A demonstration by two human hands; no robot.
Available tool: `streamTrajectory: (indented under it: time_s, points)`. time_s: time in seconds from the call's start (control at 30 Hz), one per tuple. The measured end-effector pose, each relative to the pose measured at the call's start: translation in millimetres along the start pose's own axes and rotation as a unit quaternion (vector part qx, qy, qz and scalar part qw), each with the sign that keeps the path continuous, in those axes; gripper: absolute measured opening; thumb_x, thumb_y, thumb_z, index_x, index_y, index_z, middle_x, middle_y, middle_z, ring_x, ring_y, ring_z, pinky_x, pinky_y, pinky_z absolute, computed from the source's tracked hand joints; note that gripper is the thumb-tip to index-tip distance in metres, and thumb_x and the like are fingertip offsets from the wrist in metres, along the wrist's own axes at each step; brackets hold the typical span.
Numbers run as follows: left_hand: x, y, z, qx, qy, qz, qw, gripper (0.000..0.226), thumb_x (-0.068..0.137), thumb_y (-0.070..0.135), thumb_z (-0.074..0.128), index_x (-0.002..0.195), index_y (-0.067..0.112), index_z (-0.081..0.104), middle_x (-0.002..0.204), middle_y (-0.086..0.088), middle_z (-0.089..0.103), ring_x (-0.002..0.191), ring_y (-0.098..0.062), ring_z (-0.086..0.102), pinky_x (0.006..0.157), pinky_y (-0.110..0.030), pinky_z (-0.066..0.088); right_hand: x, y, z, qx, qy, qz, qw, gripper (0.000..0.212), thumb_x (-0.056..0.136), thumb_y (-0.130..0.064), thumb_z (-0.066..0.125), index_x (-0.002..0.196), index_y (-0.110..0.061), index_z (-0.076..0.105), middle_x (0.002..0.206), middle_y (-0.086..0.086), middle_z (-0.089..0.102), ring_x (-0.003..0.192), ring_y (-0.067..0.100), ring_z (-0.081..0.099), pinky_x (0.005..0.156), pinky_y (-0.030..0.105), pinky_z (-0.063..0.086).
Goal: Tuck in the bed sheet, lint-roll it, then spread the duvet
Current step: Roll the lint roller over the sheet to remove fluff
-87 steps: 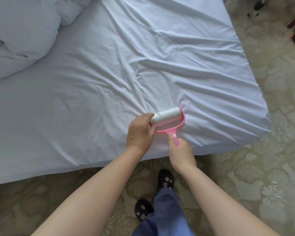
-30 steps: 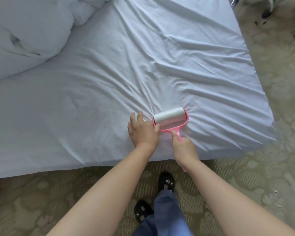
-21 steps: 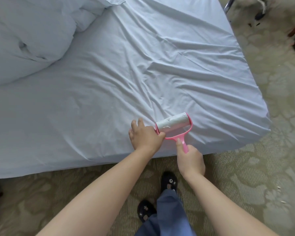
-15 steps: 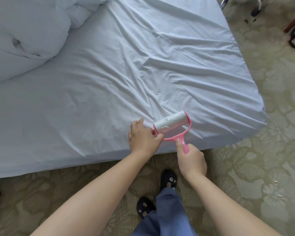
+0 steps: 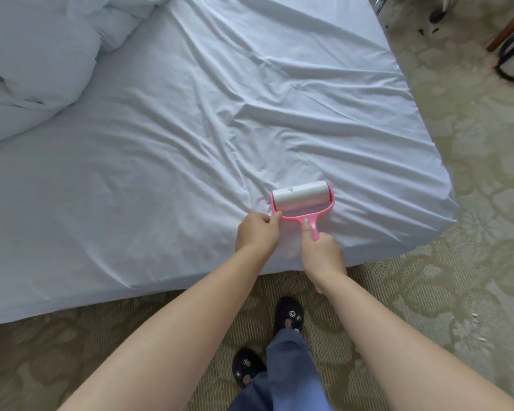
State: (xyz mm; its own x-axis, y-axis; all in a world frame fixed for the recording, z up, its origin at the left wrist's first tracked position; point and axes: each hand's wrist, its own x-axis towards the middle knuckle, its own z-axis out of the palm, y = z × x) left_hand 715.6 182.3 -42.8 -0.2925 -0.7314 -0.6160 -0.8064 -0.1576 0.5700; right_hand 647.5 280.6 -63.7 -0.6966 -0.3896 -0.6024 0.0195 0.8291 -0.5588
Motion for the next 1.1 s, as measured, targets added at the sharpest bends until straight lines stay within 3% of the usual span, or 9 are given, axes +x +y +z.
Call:
streamTrajectory:
  time_s: [0.17,0.33,0.47,0.53,0.63,0.8,0.87,1.0,1.1]
  points:
    - [22.7,23.5,6.1,-0.155,-0.003,-0.097,0.983,0.035,0.099,0.029,0.049,0.071,0.012,0.061,0.065,-0.002,0.056,0.056,-0.016,0.044,0.053,-0.026,0.033,23.7,-18.5,-1.4,-0.028,-0.010,-0.004,1.000,0.066,0.095,-0.063,0.024,0.099,-0.009,0.062,0.093,0.011,0.063,0.084,0.031,0.057,0.066,0.033,0.039]
    - [46.1,41.3,-0.6,-0.182,-0.003,-0.133,0.974,0.041,0.100,0.024,0.048,0.061,0.012,0.053,0.059,0.000,0.051,0.049,-0.013,0.038,0.047,-0.025,0.027,44.7,-35.8,-1.6,-0.037,-0.023,-0.013,0.999,0.067,0.096,-0.061,0.023,0.106,-0.007,0.062,0.104,0.012,0.063,0.087,0.029,0.053,0.070,0.034,0.039]
    - [66.8,54.3,-8.7,-0.206,0.009,-0.139,0.969,0.033,0.100,0.025,0.050,0.074,0.008,0.062,0.050,0.005,0.051,0.038,-0.007,0.039,0.045,-0.023,0.027,66.1,-56.8,-0.4,-0.045,-0.026,-0.017,0.999,0.067,0.096,-0.060,0.023,0.111,-0.006,0.060,0.110,0.013,0.062,0.094,0.030,0.055,0.074,0.034,0.040]
    - [77.0,60.5,-11.5,-0.212,0.016,-0.148,0.966,0.034,0.099,0.026,0.051,0.078,0.004,0.066,0.044,0.006,0.049,0.043,-0.011,0.039,0.046,-0.024,0.027,77.6,-65.7,1.8,-0.042,-0.027,-0.016,0.999,0.068,0.095,-0.062,0.023,0.110,-0.006,0.060,0.109,0.013,0.063,0.097,0.031,0.057,0.078,0.036,0.044]
    - [89.7,66.1,-12.9,-0.220,0.030,-0.149,0.964,0.036,0.099,0.026,0.050,0.096,-0.005,0.068,0.056,0.000,0.048,0.048,-0.013,0.037,0.047,-0.025,0.027,87.8,-73.8,4.4,-0.050,-0.023,-0.019,0.998,0.069,0.095,-0.062,0.023,0.107,-0.006,0.061,0.107,0.013,0.063,0.093,0.031,0.056,0.073,0.035,0.042]
    - [95.3,66.4,-15.7,-0.234,0.010,-0.147,0.961,0.038,0.100,0.027,0.050,0.066,0.011,0.057,0.055,0.003,0.052,0.048,-0.010,0.039,0.046,-0.022,0.028,88.0,-79.9,2.4,-0.053,-0.020,-0.027,0.998,0.056,0.097,-0.059,0.026,0.094,-0.011,0.054,0.092,0.007,0.053,0.084,0.026,0.046,0.071,0.033,0.036]
    - [92.6,67.4,-16.3,-0.229,0.005,-0.152,0.962,0.038,0.100,0.028,0.048,0.066,0.013,0.057,0.057,0.004,0.053,0.049,-0.011,0.040,0.047,-0.023,0.028,85.1,-79.4,1.1,-0.045,-0.021,-0.028,0.998,0.055,0.096,-0.060,0.026,0.092,-0.012,0.054,0.091,0.005,0.053,0.084,0.026,0.049,0.072,0.034,0.039]
    - [76.7,67.7,-16.5,-0.231,-0.013,-0.162,0.959,0.027,0.101,0.023,0.045,0.091,0.009,0.065,0.067,0.000,0.053,0.056,-0.015,0.044,0.043,-0.021,0.029,70.9,-66.4,-0.9,-0.039,-0.014,-0.032,0.999,0.061,0.096,-0.061,0.025,0.093,-0.009,0.058,0.091,0.005,0.059,0.084,0.026,0.054,0.070,0.034,0.041]
    - [59.3,58.1,-13.3,-0.209,-0.032,-0.167,0.963,0.030,0.101,0.022,0.045,0.076,0.011,0.056,0.059,0.000,0.047,0.048,-0.012,0.038,0.039,-0.019,0.027,52.7,-51.4,-2.8,-0.047,-0.007,-0.031,0.998,0.055,0.097,-0.058,0.027,0.090,-0.012,0.056,0.088,0.005,0.055,0.082,0.026,0.049,0.070,0.033,0.037]
